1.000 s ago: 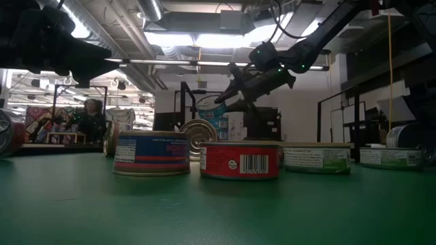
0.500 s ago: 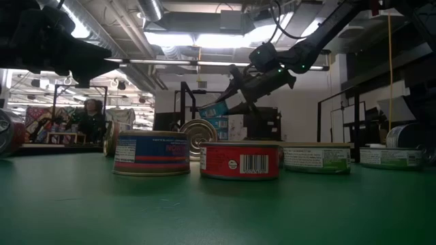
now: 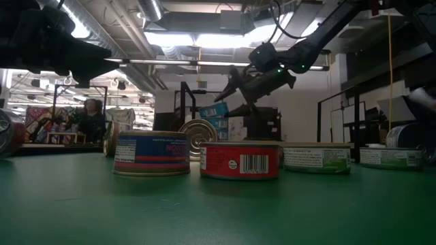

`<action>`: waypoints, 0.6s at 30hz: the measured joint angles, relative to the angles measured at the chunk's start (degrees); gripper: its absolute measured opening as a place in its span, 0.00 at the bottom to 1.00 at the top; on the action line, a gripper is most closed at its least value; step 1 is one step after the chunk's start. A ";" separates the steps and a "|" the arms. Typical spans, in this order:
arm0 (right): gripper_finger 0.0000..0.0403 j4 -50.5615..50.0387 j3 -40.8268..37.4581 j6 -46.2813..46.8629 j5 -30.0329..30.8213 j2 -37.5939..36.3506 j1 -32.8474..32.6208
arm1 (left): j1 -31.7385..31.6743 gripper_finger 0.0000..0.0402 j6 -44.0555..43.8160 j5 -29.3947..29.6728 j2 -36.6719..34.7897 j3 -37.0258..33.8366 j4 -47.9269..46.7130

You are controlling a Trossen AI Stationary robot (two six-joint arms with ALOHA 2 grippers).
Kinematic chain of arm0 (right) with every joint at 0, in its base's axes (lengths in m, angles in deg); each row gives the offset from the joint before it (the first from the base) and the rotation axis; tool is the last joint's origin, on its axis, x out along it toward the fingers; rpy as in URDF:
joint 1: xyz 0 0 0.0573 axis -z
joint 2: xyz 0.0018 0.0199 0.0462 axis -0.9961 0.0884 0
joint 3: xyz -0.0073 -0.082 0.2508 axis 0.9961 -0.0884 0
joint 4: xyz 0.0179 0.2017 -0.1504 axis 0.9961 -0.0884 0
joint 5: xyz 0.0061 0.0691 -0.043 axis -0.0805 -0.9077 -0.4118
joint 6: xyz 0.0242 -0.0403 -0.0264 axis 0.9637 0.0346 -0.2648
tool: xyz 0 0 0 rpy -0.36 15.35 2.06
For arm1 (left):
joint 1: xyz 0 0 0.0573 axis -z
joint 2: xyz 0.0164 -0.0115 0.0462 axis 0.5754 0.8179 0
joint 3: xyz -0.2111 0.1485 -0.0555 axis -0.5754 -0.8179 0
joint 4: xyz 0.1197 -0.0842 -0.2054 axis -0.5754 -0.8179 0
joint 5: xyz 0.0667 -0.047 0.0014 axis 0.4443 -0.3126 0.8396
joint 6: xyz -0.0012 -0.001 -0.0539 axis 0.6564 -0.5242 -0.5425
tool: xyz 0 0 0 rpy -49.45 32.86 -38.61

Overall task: Stack canned seafood by type on shelf
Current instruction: Stack the yellow blue tuna can on top of the yellow blue tuna cans on the shelf

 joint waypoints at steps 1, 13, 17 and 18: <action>0.69 -0.05 0.10 -0.04 0.53 0.00 0.00 | 0.01 0.60 0.00 0.00 0.00 0.00 0.01; 0.71 -0.30 1.77 -2.16 1.83 0.00 0.00 | 0.00 0.60 0.00 0.00 -0.02 0.02 0.01; 0.71 -0.34 1.77 -6.82 1.82 0.00 0.00 | 0.00 0.60 0.00 0.00 0.00 0.00 0.01; 0.71 -0.37 1.77 -7.85 1.82 0.00 0.00 | 0.00 0.60 0.00 -0.02 0.01 0.02 -0.01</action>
